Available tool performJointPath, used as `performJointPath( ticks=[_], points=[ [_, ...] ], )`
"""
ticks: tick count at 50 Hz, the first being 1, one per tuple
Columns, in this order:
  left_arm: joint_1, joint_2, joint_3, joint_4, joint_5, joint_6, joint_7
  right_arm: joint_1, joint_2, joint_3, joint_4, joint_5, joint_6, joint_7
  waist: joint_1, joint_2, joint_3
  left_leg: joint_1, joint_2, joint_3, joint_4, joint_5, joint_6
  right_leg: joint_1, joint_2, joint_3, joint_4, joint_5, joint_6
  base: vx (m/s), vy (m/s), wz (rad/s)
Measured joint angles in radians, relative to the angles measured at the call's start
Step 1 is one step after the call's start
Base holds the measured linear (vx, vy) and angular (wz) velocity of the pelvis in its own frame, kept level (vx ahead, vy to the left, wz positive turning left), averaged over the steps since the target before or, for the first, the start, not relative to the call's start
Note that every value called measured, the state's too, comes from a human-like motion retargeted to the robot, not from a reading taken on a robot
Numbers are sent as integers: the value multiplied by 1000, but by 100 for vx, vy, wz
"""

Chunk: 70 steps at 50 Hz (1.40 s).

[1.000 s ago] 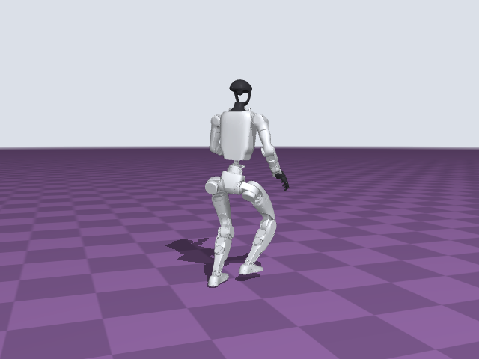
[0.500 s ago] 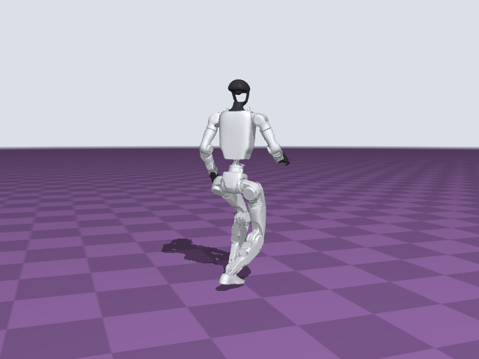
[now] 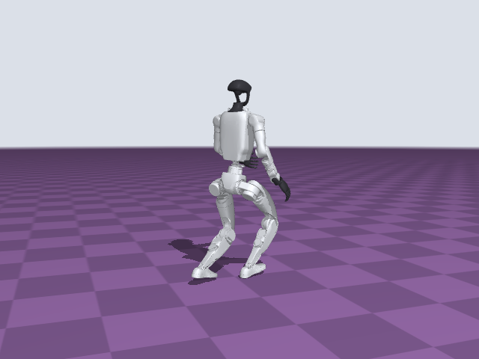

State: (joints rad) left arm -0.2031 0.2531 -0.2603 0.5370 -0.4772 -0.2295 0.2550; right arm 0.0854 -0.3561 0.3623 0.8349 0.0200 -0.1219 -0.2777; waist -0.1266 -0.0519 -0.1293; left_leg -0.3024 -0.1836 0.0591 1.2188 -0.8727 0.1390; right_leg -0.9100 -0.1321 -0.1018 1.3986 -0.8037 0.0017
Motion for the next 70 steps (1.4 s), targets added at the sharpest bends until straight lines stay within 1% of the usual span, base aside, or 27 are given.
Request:
performJointPath(
  ticks=[2, 5, 7, 10, 13, 18, 21, 25, 27, 30, 32, 33, 35, 38, 40, 42, 47, 50, 52, 53, 55, 57, 60, 63, 65, 68, 70],
  points=[
    [48, -4, -3, 33, 4, 12, -15, -10, 4, 3, 2, 4, 1, -7, 43, 62, 28, 19, 111, -11, 191, 37, -43, 63, 97, -54, 32, -17, -61, 2, -5, -104],
    [123, -24, -7, 106, 36, 41, -36, -45, 0, 9, -14, -3, 3, -15, 112, 142, 57, -56, 269, -28, 489, 244, -101, 128, 215, -115, 46, -53, -153, -5, -5, -83],
    [170, -39, -10, 158, 54, 64, -48, -79, -7, 19, -33, -16, 3, -24, 153, 160, 53, -170, 330, -42, 628, 298, -83, 155, 254, -122, 24, -69, -175, -6, -5, -49],
    [241, -50, -11, 218, 70, 84, -69, -132, -19, 32, -79, -31, -2, -34, 208, 156, 36, -364, 363, -57, 716, 255, -31, 209, 285, -97, -48, -69, -157, -4, -2, -39],
    [315, -44, -6, 248, 64, 89, -92, -171, -30, 32, -146, -22, -8, -41, 240, 134, 22, -523, 328, -55, 623, 189, -7, 285, 288, -57, -115, -69, -112, 0, 2, -33],
    [402, -30, 10, 284, 31, 85, -109, -223, -45, 32, -244, 4, -20, -42, 242, 86, -5, -686, 186, -47, 234, 129, -32, 403, 227, -15, -202, -64, -38, 1, 2, -14],
    [421, -23, 15, 299, 17, 84, -105, -240, -46, 37, -263, 10, -17, -33, 220, 49, -32, -720, 76, -50, 28, 113, -38, 444, 159, -1, -203, -65, -4, 3, 5, 7],
    [416, -14, 13, 326, 29, 88, -92, -223, -19, 50, -218, 0, -6, -14, 190, -16, -22, -671, -27, -10, 55, 138, 8, 532, 57, 29, -73, -69, 49, 4, 5, 19],
    [392, -11, 12, 337, 36, 90, -78, -201, 3, 59, -168, 1, 0, 4, 161, -75, 5, -603, -104, 30, 79, 132, 48, 589, -33, 46, 50, -4, 104, 6, 4, 44],
    [337, -8, 13, 332, 34, 94, -56, -167, 48, 71, -80, 15, 9, 38, 125, -132, 33, -510, -180, 62, 84, 92, 101, 565, -131, 72, 266, 231, 165, 0, 6, 13],
    [285, -6, 6, 319, 27, 92, -43, -149, 70, 71, -24, 24, 14, 56, 96, -148, 39, -454, -205, 64, 61, 69, 119, 487, -186, 85, 384, 307, 153, -4, 6, 4],
    [256, -5, 0, 313, 23, 90, -36, -139, 77, 70, 1, 29, 15, 63, 80, -153, 38, -425, -214, 61, 43, 59, 122, 440, -215, 89, 430, 306, 137, 0, 0, 0],
    [197, -4, -7, 300, 19, 88, -25, -120, 82, 63, 41, 39, 15, 73, 46, -155, 33, -358, -228, 53, -4, 43, 123, 338, -263, 96, 488, 258, 100, 0, 0, 0],
    [112, -2, -6, 278, 12, 84, -8, -92, 72, 46, 72, 62, 11, 76, -3, -143, 25, -250, -234, 34, -92, 30, 112, 181, -305, 93, 455, 155, 60, 0, 0, 0],
    [62, 1, -2, 256, 5, 77, 1, -75, 62, 31, 81, 76, 12, 74, -27, -129, 22, -184, -225, 23, -144, 24, 100, 90, -303, 82, 371, 100, 48, 0, 0, 0],
    [20, 6, 0, 231, 2, 67, 5, -60, 52, 15, 84, 83, 16, 72, -37, -112, 19, -126, -203, 13, -187, 23, 84, 18, -269, 67, 246, 65, 54, 2, -4, -23],
    [-30, 16, -8, 188, 12, 43, 1, -33, 38, -14, 94, 85, 23, 65, -19, -64, 8, -29, -122, -1, -194, 7, 46, -54, -105, 58, -44, 23, 79, 1, -6, -42],
    [-6, 6, -16, 189, 12, 43, -10, -24, 38, -9, 101, 98, 19, 53, 11, -28, 23, 19, -60, -19, -71, 0, 16, -4, -23, 36, -22, 34, 42, 0, -6, -58],
    [33, 0, -20, 210, 16, 46, -17, -32, 41, 1, 104, 109, 16, 43, 49, 34, 49, 46, 44, -31, 107, 12, -31, 66, 71, -17, 15, 29, -10, 4, -5, -99],
    [53, -3, -21, 225, 22, 50, -21, -43, 40, 6, 102, 113, 16, 38, 74, 82, 65, 54, 120, -39, 214, 47, -66, 108, 135, -55, 17, 20, -45, 3, -5, -102],
    [98, -17, -26, 258, 45, 64, -31, -69, 35, 15, 90, 108, 17, 27, 108, 130, 87, 0, 217, -45, 415, 208, -114, 168, 203, -92, 24, -12, -102, -4, -5, -66],
    [138, -32, -31, 292, 65, 79, -41, -104, 28, 29, 70, 92, 17, 13, 144, 151, 86, -121, 285, -49, 568, 288, -105, 202, 242, -101, 7, -37, -131, -7, -4, -35],
    [199, -46, -32, 338, 82, 94, -57, -161, 15, 47, 32, 65, 11, -6, 199, 154, 67, -334, 332, -53, 666, 238, -48, 264, 276, -81, -58, -61, -125, -3, -2, -31],
    [266, -46, -19, 367, 74, 94, -77, -202, 5, 51, -23, 66, 1, -20, 236, 132, 51, -503, 300, -45, 542, 157, -23, 356, 278, -42, -136, -64, -83, 1, 2, -29],
    [305, -41, -10, 387, 63, 90, -86, -220, -1, 50, -61, 75, -5, -22, 243, 107, 39, -583, 241, -36, 368, 116, -27, 420, 254, -18, -181, -59, -49, 2, 2, -9],
    [340, -34, -1, 411, 42, 97, -88, -232, -1, 51, -87, 79, -2, -8, 221, 43, 17, -631, 88, -33, 90, 91, -32, 493, 161, 7, -184, -53, 6, 4, 5, 20],
    [351, -28, -4, 415, 42, 102, -85, -223, 11, 56, -81, 76, 2, 6, 196, -15, 19, -600, -8, -8, 34, 100, -7, 542, 80, 33, -104, -53, 47, 4, 5, 48]
  ],
)
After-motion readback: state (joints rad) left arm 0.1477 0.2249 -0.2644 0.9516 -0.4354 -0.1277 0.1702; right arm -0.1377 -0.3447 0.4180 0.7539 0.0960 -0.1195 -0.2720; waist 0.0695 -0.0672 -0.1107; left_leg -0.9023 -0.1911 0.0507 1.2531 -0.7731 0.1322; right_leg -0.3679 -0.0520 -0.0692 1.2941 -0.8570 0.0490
